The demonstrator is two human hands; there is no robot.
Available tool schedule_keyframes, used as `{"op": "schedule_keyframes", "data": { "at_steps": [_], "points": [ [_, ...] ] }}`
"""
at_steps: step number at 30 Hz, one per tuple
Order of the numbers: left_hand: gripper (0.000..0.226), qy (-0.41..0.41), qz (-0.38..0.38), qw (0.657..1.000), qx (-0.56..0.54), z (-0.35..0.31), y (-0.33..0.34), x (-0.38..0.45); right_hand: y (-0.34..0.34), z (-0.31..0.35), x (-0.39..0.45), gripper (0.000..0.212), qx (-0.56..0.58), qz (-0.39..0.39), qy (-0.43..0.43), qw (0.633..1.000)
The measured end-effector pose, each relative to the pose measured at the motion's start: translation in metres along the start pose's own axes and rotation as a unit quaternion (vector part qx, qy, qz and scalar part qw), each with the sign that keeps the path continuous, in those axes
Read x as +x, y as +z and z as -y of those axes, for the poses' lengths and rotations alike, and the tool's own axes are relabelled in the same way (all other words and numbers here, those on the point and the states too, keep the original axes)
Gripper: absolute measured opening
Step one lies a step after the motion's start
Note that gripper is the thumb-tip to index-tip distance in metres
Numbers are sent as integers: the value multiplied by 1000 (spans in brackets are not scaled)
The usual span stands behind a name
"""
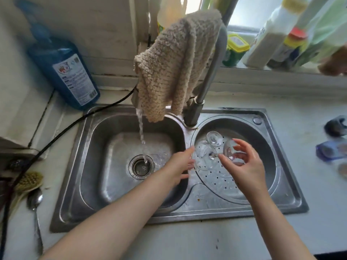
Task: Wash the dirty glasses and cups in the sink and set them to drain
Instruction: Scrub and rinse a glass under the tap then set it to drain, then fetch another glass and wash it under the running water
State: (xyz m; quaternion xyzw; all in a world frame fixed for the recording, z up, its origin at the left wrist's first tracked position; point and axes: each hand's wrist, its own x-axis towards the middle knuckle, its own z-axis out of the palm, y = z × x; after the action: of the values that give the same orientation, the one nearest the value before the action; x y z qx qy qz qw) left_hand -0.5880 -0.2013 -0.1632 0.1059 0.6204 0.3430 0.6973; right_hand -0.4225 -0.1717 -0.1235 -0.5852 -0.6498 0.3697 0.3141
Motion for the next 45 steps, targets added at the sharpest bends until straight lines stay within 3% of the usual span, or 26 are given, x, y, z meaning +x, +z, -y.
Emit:
{"op": "schedule_keyframes", "data": {
  "at_steps": [3, 7, 10, 15, 22, 27, 31, 33, 38, 41, 45],
  "points": [
    [48, 90, -90, 971, 200, 5, 22, 13, -13, -34, 15, 54, -61, -14, 32, 998],
    [53, 87, -93, 900, 418, 17, 46, 34, -3, -83, 38, 60, -102, 48, 66, 991],
    [61, 39, -109, 878, 465, 21, 59, 41, 12, -102, 49, 64, -123, 106, 51, 985],
    [61, 25, -124, 848, 515, 21, 68, 42, 38, -113, 63, 66, -158, 192, 30, 968],
    [68, 11, -123, 804, 582, 31, 63, 43, 47, -116, 66, 69, -178, 229, 22, 957],
    [69, -3, -124, 753, 646, 32, 72, 39, 35, -113, 64, 93, -193, 283, 29, 939],
    [59, -47, -104, 743, 659, 14, 76, 47, 9, -107, 49, 81, -153, 249, 24, 956],
    [48, -29, -111, 743, 659, 5, 84, 46, -12, -107, 35, 73, -140, 224, 30, 964],
    [50, 107, -166, 707, 679, 0, 142, 31, -80, -119, -1, 64, -122, 136, 69, 981],
    [51, 207, -127, 679, 693, 6, 192, 16, -121, -126, -15, 60, -95, 79, 104, 987],
    [49, 273, -76, 655, 700, 22, 247, 8, -171, -141, -34, 54, -61, 13, 117, 991]
  ]
}}
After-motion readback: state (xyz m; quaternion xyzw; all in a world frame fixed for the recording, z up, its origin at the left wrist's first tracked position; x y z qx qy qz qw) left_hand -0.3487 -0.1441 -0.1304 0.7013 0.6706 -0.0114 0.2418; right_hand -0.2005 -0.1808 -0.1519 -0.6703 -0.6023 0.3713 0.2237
